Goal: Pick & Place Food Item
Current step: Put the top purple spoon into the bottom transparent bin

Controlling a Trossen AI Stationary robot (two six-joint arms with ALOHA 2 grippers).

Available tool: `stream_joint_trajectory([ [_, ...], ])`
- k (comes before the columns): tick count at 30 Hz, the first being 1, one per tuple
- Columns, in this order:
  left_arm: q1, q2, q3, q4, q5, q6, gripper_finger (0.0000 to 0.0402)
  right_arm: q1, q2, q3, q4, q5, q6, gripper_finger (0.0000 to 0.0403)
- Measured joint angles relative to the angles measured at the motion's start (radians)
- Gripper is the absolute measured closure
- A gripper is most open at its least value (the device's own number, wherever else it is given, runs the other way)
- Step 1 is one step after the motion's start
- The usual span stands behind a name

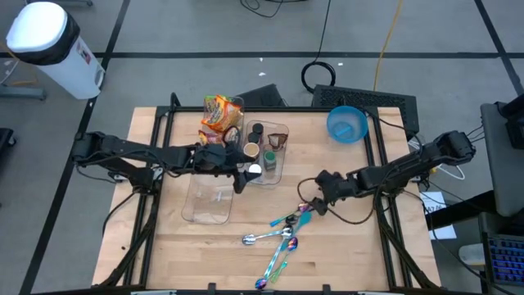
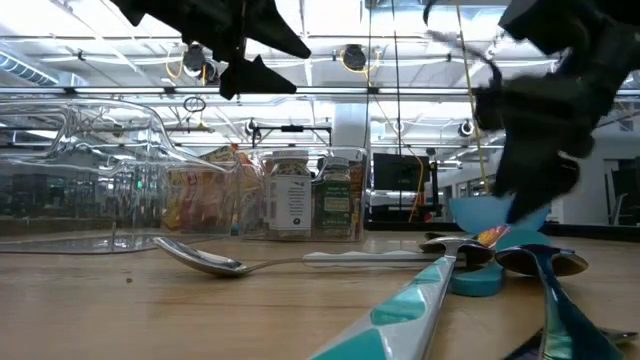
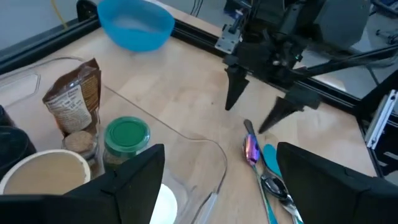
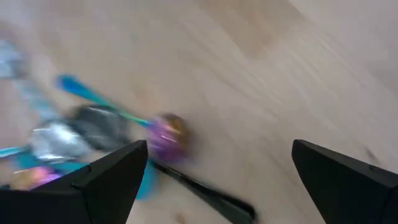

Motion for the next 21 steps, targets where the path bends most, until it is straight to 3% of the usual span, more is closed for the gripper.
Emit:
stream_joint_trajectory([
  [3, 0.000, 0.000, 0.000, -0.006, -0.001, -0.004, 0.0081, 0.001, 0.017, -0.010, -0.012, -0.012, 0.055, 0.0009],
  [14, 0.000, 0.000, 0.000, -0.005, -0.002, -0.003, 0.0096, -0.028, 0.053, -0.223, 0.483, -0.129, 0.132, 0.0018],
  [21, 0.000, 0.000, 0.000, -0.004, -0.003, 0.000, 0.0084, -0.031, 0.057, -0.273, 0.599, -0.168, 0.076, 0.0105],
])
